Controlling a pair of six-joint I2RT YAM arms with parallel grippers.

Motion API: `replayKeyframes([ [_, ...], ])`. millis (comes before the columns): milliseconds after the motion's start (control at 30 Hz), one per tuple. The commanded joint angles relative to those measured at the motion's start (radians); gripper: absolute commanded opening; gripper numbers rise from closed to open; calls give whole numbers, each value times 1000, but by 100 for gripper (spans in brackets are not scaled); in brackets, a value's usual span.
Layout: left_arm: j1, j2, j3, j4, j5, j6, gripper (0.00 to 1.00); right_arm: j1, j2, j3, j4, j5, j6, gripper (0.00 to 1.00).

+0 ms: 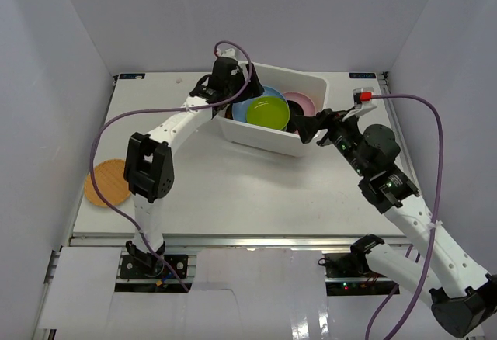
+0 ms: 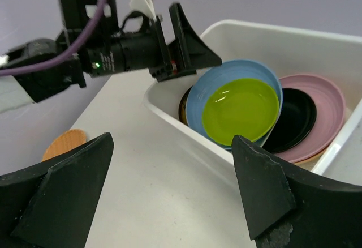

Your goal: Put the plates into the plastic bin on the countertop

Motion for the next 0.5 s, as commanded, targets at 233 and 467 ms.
replayKeyframes([
  [233, 0, -559, -43, 45, -84, 155, 98, 280, 279, 74, 115, 26, 58, 92],
  [467, -6, -999, -403, 59, -49, 151, 98, 507, 748, 280, 246, 47, 144, 84],
])
